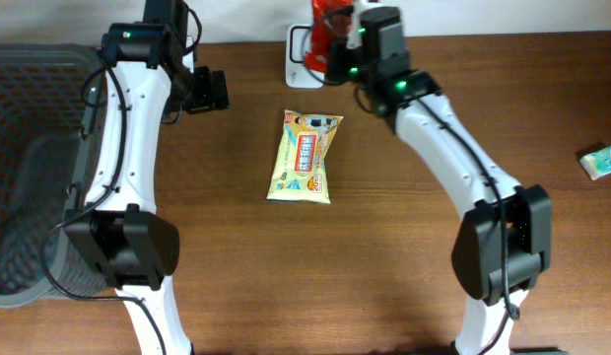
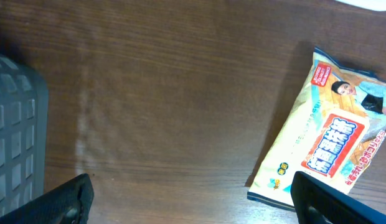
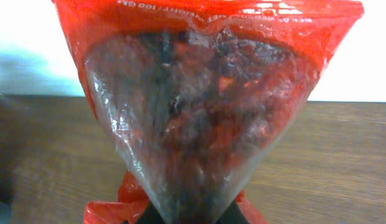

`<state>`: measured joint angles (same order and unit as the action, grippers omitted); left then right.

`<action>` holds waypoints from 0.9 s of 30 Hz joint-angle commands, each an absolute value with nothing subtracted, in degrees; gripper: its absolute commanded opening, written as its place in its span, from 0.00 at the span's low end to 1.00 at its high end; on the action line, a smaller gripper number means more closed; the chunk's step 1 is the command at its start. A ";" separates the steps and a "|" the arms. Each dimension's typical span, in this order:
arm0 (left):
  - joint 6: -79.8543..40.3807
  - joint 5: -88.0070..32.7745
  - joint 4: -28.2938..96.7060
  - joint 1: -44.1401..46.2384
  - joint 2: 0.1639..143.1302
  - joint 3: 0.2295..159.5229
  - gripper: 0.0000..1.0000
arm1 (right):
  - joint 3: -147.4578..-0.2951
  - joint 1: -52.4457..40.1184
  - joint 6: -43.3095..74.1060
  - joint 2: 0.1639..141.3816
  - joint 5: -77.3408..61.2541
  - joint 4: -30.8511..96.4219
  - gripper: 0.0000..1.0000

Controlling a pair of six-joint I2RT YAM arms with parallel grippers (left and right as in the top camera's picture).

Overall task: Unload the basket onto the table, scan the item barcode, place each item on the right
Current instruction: 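Hold the red jerky bag up in front of the barcode scanner, then carry the red jerky bag to the right and drop it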

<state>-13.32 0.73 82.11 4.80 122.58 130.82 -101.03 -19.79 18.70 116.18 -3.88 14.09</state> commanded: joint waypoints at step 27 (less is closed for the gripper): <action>-13.91 1.13 82.15 4.71 121.93 131.31 0.99 | -113.51 35.03 27.46 128.97 7.75 57.95 1.00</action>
